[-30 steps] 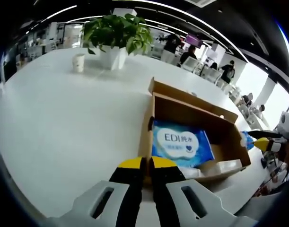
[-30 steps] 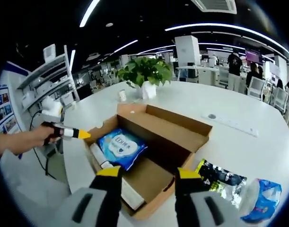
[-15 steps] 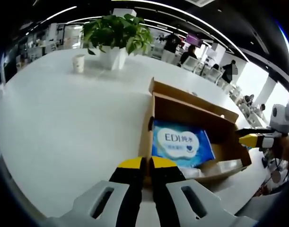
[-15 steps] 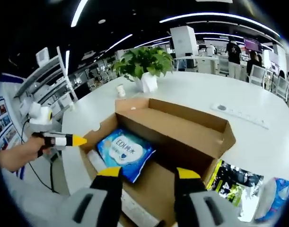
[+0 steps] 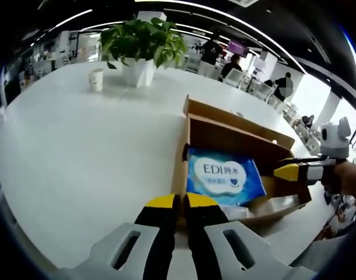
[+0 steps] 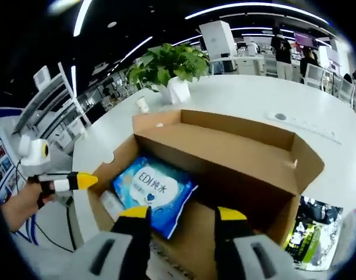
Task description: Operate the shoe box by opening the lid, removing the specified soft item, and placing it in the target area until the item is outside and the box remains undamaged.
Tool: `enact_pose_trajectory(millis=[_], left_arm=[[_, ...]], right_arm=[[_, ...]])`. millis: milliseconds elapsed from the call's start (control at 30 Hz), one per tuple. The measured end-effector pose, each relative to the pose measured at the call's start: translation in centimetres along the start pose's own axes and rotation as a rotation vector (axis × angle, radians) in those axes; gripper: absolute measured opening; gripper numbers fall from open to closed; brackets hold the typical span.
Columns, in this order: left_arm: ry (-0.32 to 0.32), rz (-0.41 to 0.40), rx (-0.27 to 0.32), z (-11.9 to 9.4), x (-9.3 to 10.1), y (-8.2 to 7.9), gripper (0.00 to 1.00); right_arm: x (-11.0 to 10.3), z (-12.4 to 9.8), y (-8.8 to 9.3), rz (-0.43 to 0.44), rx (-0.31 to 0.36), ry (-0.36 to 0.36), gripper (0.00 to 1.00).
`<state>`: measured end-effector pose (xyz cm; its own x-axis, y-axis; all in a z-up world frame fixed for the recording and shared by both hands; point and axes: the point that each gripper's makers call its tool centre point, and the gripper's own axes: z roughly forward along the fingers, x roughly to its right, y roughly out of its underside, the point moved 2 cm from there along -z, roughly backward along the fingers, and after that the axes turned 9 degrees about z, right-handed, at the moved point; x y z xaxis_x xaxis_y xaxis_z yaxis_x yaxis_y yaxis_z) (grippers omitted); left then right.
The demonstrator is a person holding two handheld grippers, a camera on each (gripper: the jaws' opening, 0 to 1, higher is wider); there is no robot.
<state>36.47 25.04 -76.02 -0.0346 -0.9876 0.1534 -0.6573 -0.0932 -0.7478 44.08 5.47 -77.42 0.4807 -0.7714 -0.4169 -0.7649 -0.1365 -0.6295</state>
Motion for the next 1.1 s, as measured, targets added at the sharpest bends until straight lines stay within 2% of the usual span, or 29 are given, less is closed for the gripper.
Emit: enact_pose_trajectory(millis=[533,700,800,933,1033,1100], left_arm=[[-0.001,-0.001,-0.002,0.1,-0.1,0.0,0.03],[-0.001,0.001,-0.003,0.0,-0.1,0.0,0.03],[-0.001,0.0,-0.003,0.2,-0.2,0.0,0.03],[-0.001,0.005,-0.004,0.5,-0.6,0.0,0.03],[-0.001,0.005,-0.001,0.6,-0.8,0.0,0.03],[0.0,0.004,-0.001,0.5,-0.7,0.1,0.03]], right_arm=[[-0.3,2.8,0.6,0.106,-0.055,-0.02,0.39],[0.0,3.8,1.0,0.152,-0.076,-0.003,0.33],[0.2,4.4,1.2,0.222,-0.083,-0.003,0.29],[0.4,4.5,1.8,0.27,-0.096,-0.001,0.24],[0.0,4.6,2.5,0.3,-0.113,-0.019,0.18],[-0.3,4.6,2.6,0.331,-0.11,-0.036,0.06]])
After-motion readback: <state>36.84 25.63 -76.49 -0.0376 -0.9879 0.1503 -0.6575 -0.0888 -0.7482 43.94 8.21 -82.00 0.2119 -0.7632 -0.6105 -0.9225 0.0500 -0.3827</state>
